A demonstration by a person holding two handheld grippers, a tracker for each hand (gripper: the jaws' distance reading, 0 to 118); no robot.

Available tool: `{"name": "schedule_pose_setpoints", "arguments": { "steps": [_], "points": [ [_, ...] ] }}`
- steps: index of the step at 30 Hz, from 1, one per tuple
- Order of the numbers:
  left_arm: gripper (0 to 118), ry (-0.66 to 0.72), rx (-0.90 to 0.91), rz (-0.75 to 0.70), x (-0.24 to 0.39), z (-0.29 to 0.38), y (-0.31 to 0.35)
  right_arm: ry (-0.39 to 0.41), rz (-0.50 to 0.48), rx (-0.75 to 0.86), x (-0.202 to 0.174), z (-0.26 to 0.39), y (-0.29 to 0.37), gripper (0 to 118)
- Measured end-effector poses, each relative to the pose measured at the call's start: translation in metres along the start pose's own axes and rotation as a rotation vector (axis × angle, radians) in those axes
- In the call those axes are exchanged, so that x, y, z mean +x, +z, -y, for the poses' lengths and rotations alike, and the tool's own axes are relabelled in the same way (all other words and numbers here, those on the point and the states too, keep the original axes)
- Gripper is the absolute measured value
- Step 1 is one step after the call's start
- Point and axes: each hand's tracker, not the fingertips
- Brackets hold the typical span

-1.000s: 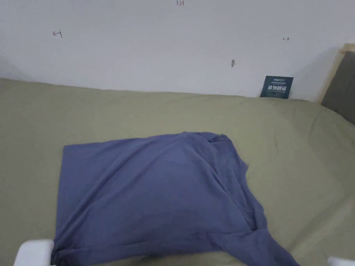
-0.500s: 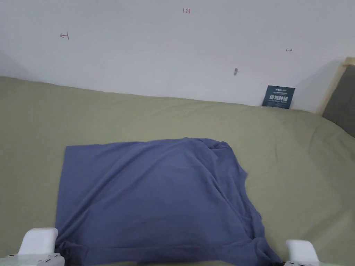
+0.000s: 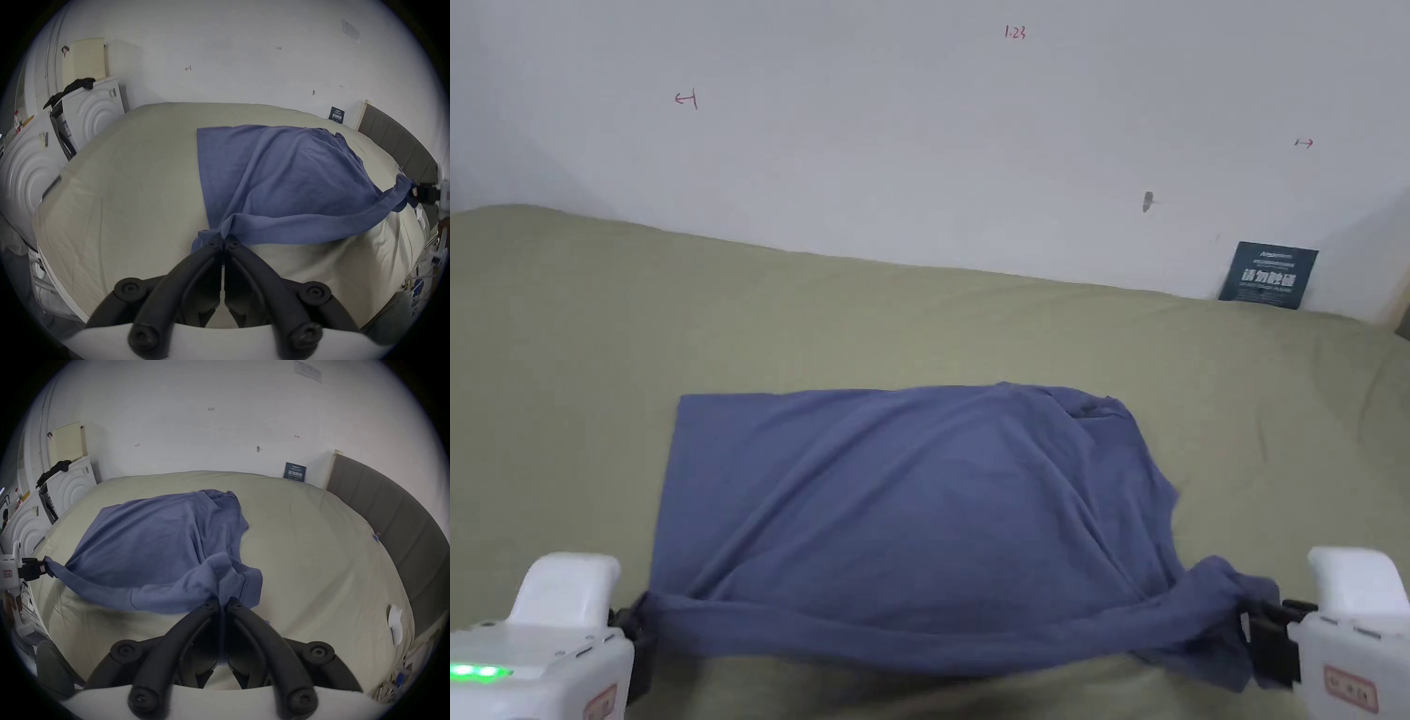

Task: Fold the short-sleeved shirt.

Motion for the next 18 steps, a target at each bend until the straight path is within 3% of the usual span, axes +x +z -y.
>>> {"name": "schedule_pose_setpoints", "arguments": {
  "steps": [5,10,17,18],
  "points": [
    [0,0.016,-0.004,0.0,-0.006,-0.033,-0.027,0.018,-0.03,-0.035,0.0,-0.054,-0.034,8],
    [0,0.015,-0.035,-0.021,-0.011,-0.058,-0.063,0.098,-0.022,-0.09,0.004,-0.095,-0.087,8],
    [0,-0.001,-0.086,-0.043,-0.008,-0.069,-0.101,0.128,-0.02,-0.16,0.004,-0.106,-0.141,9],
    [1,-0.006,-0.088,-0.048,-0.007,-0.07,-0.104,0.139,-0.026,-0.156,0.004,-0.105,-0.144,15]
  ]
}}
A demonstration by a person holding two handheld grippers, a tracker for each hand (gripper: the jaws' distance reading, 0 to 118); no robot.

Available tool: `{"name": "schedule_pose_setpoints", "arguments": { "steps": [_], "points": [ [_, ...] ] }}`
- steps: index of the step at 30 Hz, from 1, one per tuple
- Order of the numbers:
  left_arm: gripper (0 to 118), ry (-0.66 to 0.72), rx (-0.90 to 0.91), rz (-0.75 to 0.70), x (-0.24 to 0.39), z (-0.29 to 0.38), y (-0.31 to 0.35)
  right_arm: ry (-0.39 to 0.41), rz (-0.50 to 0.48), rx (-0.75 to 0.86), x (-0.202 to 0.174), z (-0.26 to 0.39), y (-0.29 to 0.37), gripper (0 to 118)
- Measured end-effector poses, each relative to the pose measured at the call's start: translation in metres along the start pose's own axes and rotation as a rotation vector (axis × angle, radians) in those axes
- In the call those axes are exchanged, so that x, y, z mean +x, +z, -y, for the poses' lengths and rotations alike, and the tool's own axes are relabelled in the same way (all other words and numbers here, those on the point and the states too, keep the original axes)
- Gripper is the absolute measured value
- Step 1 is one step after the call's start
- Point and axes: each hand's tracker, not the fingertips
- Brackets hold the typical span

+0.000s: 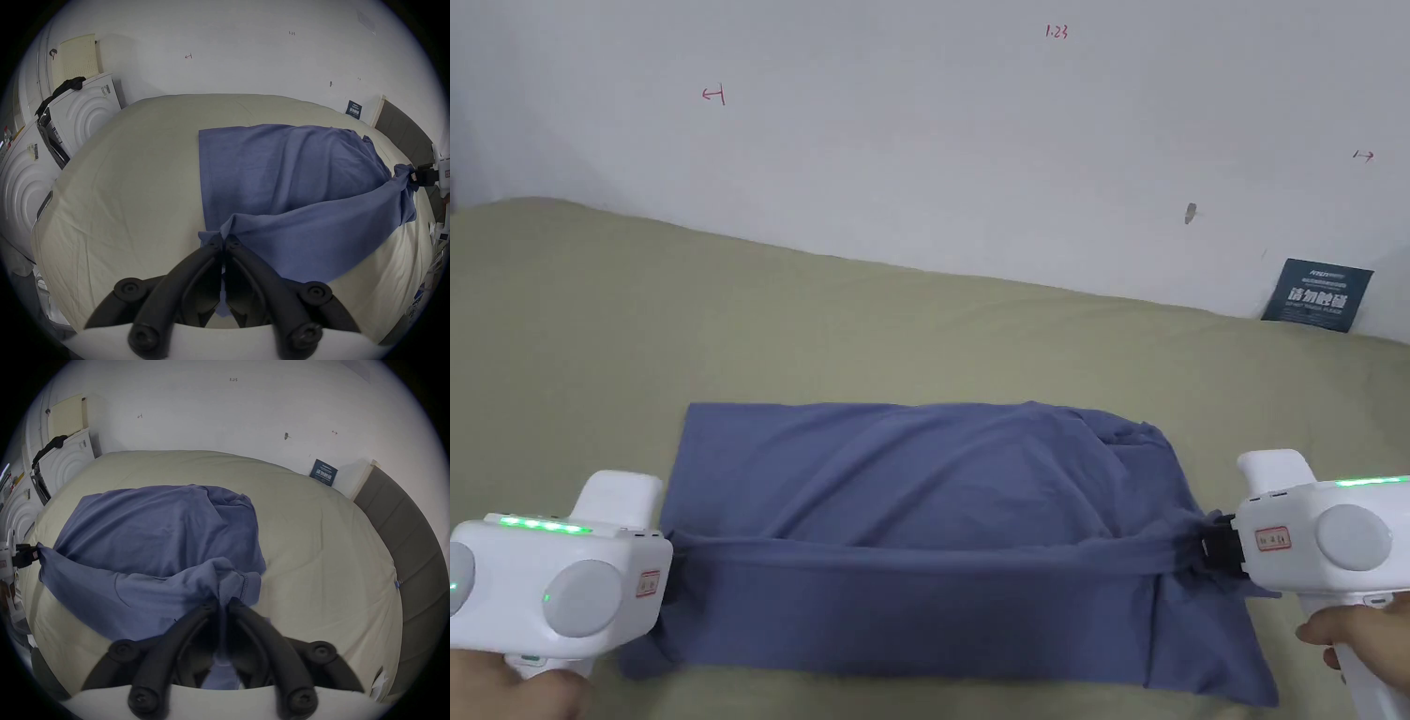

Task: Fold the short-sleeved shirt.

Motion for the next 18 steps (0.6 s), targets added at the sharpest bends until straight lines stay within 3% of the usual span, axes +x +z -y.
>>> {"name": "schedule_pose_setpoints", "arguments": {
  "steps": [2,3,4,5,9,12,13,14,15,16,17,18],
  "points": [
    [32,-0.002,-0.003,-0.006,0.001,-0.002,-0.001,0.007,0.012,0.02,-0.001,0.002,0.002,66],
    [55,0.008,-0.003,0.001,-0.001,-0.003,0.001,-0.005,-0.005,0.035,0.003,0.004,0.007,76],
    [81,0.023,-0.004,0.01,-0.003,-0.005,0.005,-0.033,-0.043,0.081,0.005,0.007,0.015,74],
    [83,0.037,0.005,0.024,-0.006,-0.006,0.011,-0.048,-0.047,0.102,0.005,0.008,0.022,75],
    [83,0.019,0.146,0.002,0.0,-0.002,0.055,-0.053,0.026,0.197,-0.006,0.021,0.071,75],
    [82,-0.013,0.188,-0.003,0.019,0.018,0.091,-0.076,0.052,0.239,-0.034,0.049,0.103,75],
    [74,-0.013,0.188,-0.013,0.028,0.027,0.098,-0.09,0.055,0.24,-0.046,0.062,0.109,74],
    [55,-0.017,0.191,-0.026,0.035,0.035,0.105,-0.098,0.055,0.223,-0.055,0.071,0.113,70],
    [28,-0.025,0.195,-0.061,0.043,0.046,0.111,-0.113,0.053,0.204,-0.066,0.085,0.118,61],
    [7,-0.029,0.189,-0.085,0.05,0.056,0.115,-0.12,0.041,0.202,-0.076,0.1,0.122,39],
    [7,-0.026,0.193,-0.095,0.054,0.066,0.118,-0.125,0.022,0.187,-0.084,0.112,0.124,14],
    [7,-0.008,0.21,-0.102,0.058,0.078,0.123,-0.128,0.04,0.176,-0.095,0.126,0.127,5]
  ]
}}
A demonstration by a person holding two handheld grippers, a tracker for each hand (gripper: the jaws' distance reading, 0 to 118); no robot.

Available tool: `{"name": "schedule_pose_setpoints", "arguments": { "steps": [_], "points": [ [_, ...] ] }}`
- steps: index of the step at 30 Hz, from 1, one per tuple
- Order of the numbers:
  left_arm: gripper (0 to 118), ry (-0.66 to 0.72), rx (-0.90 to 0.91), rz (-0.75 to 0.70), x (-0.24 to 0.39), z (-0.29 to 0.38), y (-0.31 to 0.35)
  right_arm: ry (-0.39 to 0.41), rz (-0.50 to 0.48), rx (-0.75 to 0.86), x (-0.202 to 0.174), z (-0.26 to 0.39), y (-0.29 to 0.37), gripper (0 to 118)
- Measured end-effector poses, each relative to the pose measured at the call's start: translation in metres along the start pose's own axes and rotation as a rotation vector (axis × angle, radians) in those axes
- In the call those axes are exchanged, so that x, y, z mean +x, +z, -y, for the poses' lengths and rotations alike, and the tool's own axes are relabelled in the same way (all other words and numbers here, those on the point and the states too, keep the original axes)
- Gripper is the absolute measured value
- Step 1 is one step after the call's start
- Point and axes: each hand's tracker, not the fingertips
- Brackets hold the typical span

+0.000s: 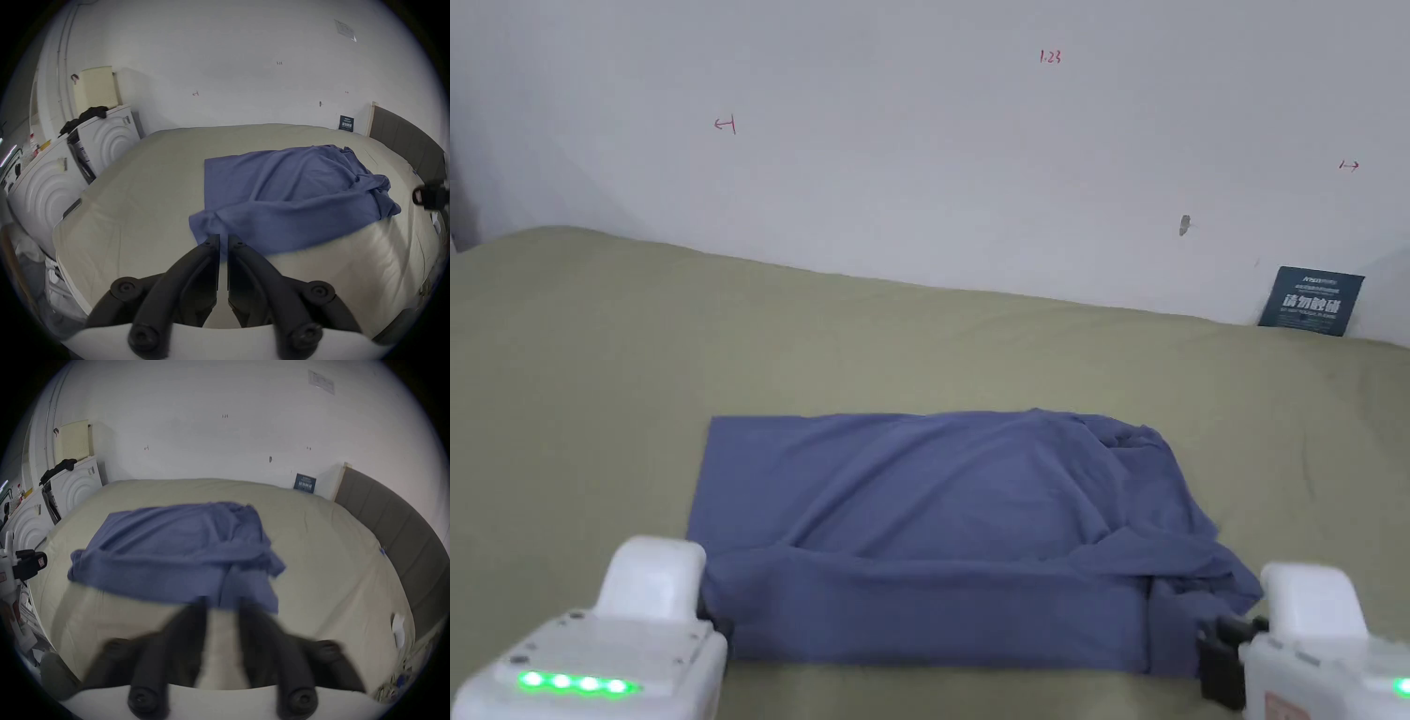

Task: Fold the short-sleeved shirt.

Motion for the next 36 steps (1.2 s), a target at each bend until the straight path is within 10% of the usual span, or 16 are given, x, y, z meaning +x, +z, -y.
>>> {"name": "schedule_pose_setpoints", "arguments": {
  "steps": [13,14,16,18,25,29,30,33,36],
  "points": [
    [6,0.135,-0.128,0.035,-0.017,0.032,-0.018,-0.091,-0.007,-0.022,-0.004,0.043,0.021,1],
    [13,0.137,-0.12,0.028,-0.019,0.027,-0.029,-0.091,-0.003,-0.02,0.001,0.038,0.02,1],
    [72,0.121,-0.131,0.012,-0.018,0.014,-0.056,-0.101,0.009,-0.009,0.011,0.03,0.019,2],
    [100,0.124,-0.19,0.041,-0.018,0.007,-0.08,-0.111,0.011,-0.004,0.02,0.023,0.019,2],
    [98,0.122,-0.27,0.007,-0.003,0.001,-0.139,-0.133,0.04,-0.008,0.049,0.011,-0.001,2],
    [50,0.144,-0.262,0.024,-0.001,0.003,-0.134,-0.162,0.048,-0.059,0.07,0.006,-0.039,4],
    [22,0.138,-0.239,0.035,-0.002,0.002,-0.13,-0.174,0.032,-0.079,0.077,0.004,-0.053,14],
    [19,0.139,-0.223,0.094,-0.003,-0.003,-0.13,-0.17,0.002,-0.12,0.088,-0.006,-0.086,77],
    [19,0.121,-0.225,0.103,-0.008,-0.006,-0.13,-0.152,-0.013,-0.151,0.089,-0.012,-0.109,75]
  ]
}}
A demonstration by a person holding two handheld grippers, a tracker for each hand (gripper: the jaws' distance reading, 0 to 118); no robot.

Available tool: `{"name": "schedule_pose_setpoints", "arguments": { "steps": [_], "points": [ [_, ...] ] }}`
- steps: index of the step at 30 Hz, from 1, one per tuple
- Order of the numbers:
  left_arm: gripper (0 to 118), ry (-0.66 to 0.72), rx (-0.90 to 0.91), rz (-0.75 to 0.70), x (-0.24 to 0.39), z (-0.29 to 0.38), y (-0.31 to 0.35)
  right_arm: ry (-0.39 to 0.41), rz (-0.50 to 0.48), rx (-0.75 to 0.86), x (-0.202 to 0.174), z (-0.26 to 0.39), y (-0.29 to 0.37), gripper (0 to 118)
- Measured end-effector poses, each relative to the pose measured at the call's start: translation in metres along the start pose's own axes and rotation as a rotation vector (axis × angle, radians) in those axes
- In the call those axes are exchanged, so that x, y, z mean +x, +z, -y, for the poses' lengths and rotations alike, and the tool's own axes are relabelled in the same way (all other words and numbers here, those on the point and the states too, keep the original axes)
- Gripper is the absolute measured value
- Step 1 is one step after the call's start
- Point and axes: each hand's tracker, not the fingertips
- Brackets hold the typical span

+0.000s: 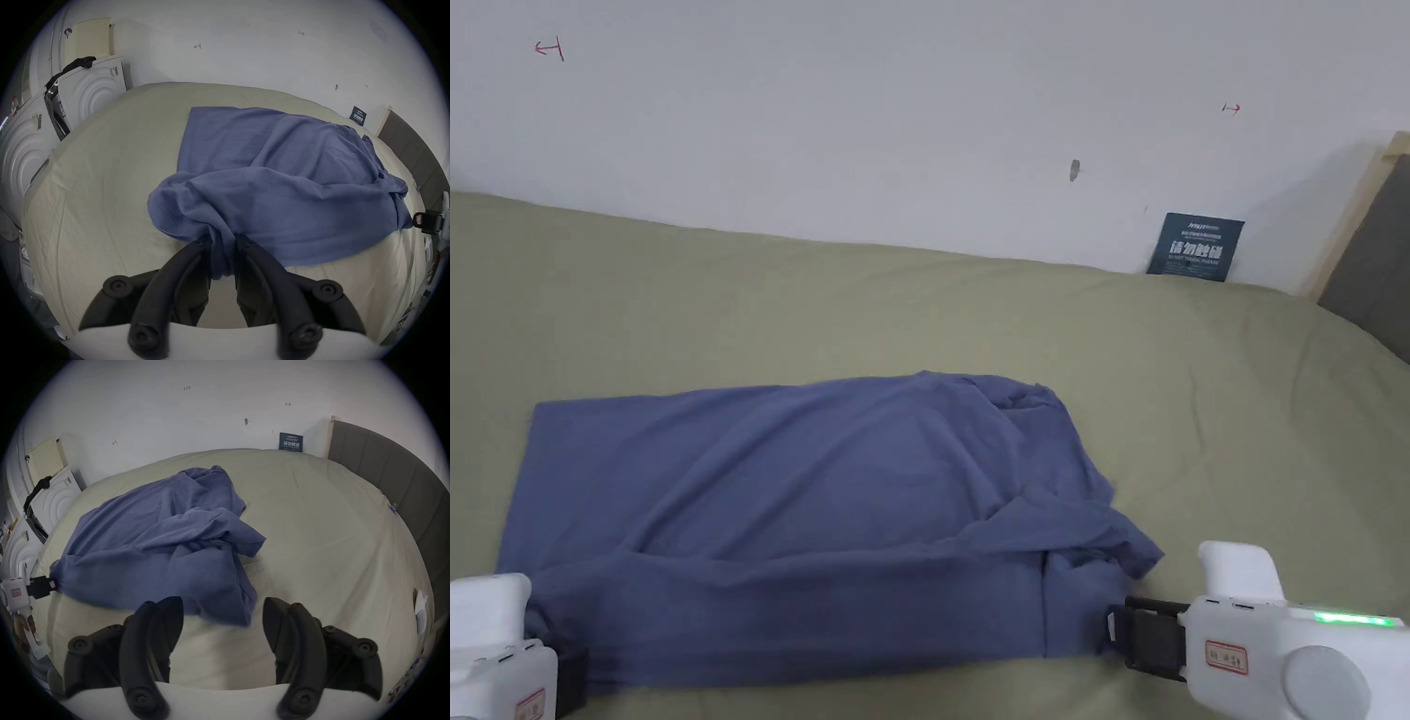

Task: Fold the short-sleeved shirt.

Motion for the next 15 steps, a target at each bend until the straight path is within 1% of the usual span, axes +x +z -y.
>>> {"name": "schedule_pose_setpoints", "arguments": {
  "steps": [2,5,6,7,8,9,10,11,12,14,15],
  "points": [
    [19,0.002,-0.002,0.016,-0.004,-0.003,0.0,0.041,0.001,-0.023,-0.003,-0.003,-0.014,75],
    [19,-0.018,0.0,0.023,-0.002,-0.004,-0.001,0.118,0.032,-0.061,-0.008,-0.006,-0.04,75],
    [19,-0.033,-0.004,0.017,-0.002,-0.004,-0.003,0.138,0.047,-0.099,-0.009,-0.007,-0.046,75],
    [19,-0.036,-0.003,0.017,-0.002,-0.003,-0.003,0.138,0.036,-0.121,-0.009,-0.007,-0.05,67],
    [19,-0.036,-0.004,0.02,0.0,-0.004,-0.002,0.118,0.017,-0.108,-0.007,-0.007,-0.047,52],
    [19,-0.034,-0.007,0.022,-0.001,-0.003,-0.002,0.077,0.025,-0.05,-0.005,-0.006,-0.041,23],
    [19,-0.03,-0.002,0.03,-0.003,-0.002,0.0,0.035,0.017,-0.006,-0.003,-0.005,-0.036,6],
    [19,-0.028,0.0,0.037,-0.004,-0.002,0.001,-0.008,0.024,0.005,-0.001,-0.006,-0.032,6],
    [19,-0.027,0.005,0.038,-0.004,-0.003,0.003,-0.028,-0.016,-0.045,0.0,-0.008,-0.03,6],
    [19,-0.033,0.012,0.05,-0.005,-0.004,0.008,0.0,-0.011,-0.036,-0.001,-0.008,-0.019,6],
    [19,-0.038,0.019,0.055,-0.005,-0.005,0.011,0.04,-0.003,-0.007,-0.004,-0.008,-0.012,6]
  ]
}}
